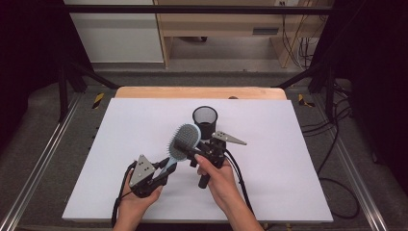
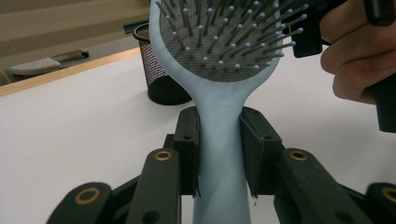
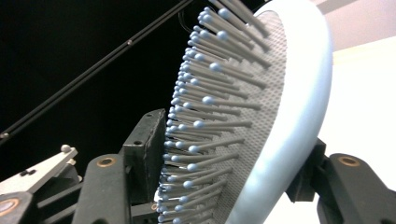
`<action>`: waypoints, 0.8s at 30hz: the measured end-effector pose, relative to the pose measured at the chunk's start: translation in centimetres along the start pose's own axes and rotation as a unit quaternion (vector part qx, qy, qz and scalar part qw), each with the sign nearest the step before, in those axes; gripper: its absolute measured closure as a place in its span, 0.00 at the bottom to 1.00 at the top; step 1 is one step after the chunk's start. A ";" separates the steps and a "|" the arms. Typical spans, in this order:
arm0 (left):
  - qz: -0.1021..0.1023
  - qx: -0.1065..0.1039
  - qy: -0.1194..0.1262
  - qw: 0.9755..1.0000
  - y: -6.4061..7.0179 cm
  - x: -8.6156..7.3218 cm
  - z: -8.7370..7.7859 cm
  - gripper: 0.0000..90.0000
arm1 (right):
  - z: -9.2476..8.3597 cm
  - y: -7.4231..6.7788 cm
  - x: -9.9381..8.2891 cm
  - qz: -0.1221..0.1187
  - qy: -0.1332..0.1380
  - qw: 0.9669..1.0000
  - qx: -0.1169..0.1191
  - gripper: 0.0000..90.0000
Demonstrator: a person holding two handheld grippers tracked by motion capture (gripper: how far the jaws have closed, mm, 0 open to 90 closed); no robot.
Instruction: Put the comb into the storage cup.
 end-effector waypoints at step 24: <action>-0.013 -0.003 0.005 1.000 -0.3 -0.5 0.3 0.76 | -0.1 -0.7 0.0 -0.012 0.002 1.000 0.001 0.56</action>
Point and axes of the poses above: each handheld gripper's, and its own axes: z roughly forward along the jaws, x roughly out of its top, y roughly to its right, the point moved 7 cm from there along z, roughly forward along the jaws, and after that the axes turned 14 degrees about y, right-handed, at the moved point
